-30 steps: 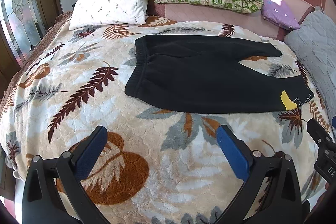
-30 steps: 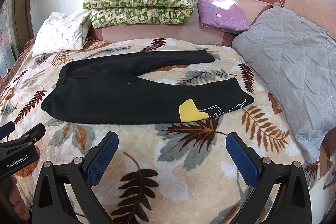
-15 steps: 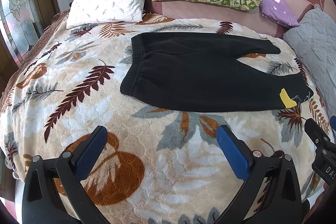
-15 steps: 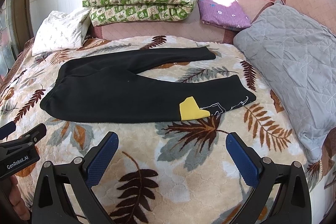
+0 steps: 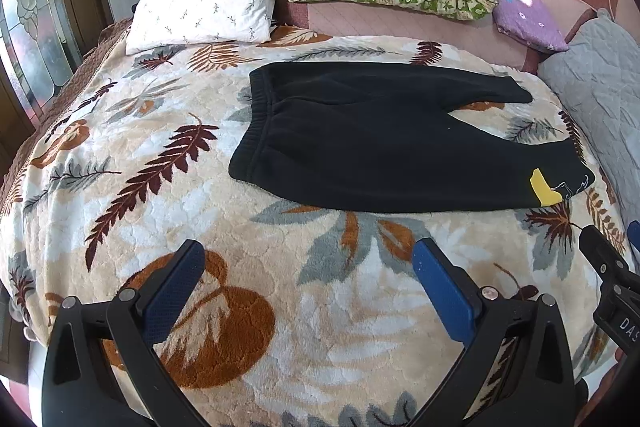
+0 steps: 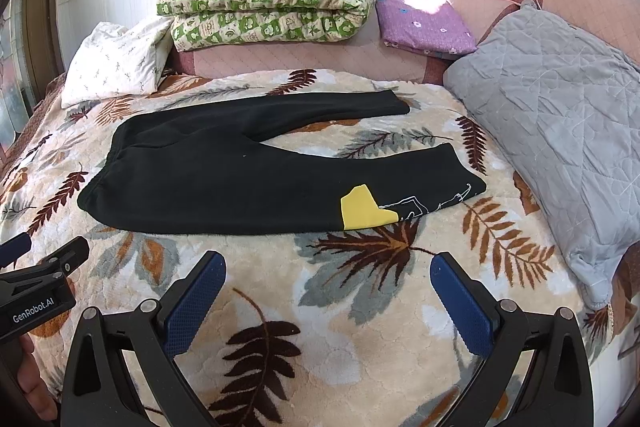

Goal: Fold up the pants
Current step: 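Lower both tools onto the black pants, left at waistband, right at leg hems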

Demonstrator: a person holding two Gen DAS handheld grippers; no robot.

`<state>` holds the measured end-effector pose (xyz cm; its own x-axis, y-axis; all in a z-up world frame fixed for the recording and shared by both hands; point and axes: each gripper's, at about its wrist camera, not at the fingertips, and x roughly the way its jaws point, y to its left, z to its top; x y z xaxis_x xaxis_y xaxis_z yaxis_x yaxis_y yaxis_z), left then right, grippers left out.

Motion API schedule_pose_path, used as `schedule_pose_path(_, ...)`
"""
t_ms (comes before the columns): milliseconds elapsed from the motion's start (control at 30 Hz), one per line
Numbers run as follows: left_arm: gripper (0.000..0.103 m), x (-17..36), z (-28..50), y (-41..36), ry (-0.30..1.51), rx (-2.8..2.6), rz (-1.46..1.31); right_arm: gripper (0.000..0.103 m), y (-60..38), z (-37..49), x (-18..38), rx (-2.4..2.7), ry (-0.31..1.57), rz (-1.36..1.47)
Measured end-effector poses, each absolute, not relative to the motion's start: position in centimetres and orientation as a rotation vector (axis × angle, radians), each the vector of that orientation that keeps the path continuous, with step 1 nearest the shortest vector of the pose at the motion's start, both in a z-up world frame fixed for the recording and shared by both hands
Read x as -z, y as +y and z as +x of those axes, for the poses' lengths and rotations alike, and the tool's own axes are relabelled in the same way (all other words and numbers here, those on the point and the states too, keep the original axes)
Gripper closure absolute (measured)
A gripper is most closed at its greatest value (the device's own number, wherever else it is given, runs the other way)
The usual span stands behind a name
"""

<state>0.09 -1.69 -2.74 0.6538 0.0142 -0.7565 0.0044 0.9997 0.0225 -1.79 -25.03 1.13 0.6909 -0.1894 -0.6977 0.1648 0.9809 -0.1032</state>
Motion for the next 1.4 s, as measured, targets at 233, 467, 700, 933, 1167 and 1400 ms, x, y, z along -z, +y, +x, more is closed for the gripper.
schedule_pose_path(233, 0.000, 2.5, 0.1, -1.8, 0.858, 0.001, 0.023, 0.000, -25.0, -1.8, -1.1, 0.198, 0.783, -0.032)
schedule_pose_path(467, 0.000, 2.6, 0.7, -2.0, 0.872, 0.006, 0.023, 0.000, -25.0, -1.8, -1.2, 0.193, 0.792, -0.030)
schedule_pose_path(700, 0.000, 2.4, 3.1, -2.0, 0.946, 0.024, 0.047, 0.000, -25.2, -0.5, -1.8, 0.101, 0.811, -0.042)
schedule_pose_path(933, 0.000, 0.5, 8.9, 0.0, 1.042, 0.059, -0.017, 0.000, -28.9, 3.7, -4.9, 0.003, 0.807, -0.047)
schedule_pose_path(1167, 0.000, -0.5, 17.8, 3.3, 1.168, 0.039, -0.077, 0.000, -37.1, 14.0, -8.0, -0.037, 0.829, -0.061)
schedule_pose_path(1400, 0.000, 1.3, 25.6, 6.8, 1.277, -0.036, -0.229, 0.005, -44.2, 27.2, -4.3, -0.086, 0.974, 0.063)
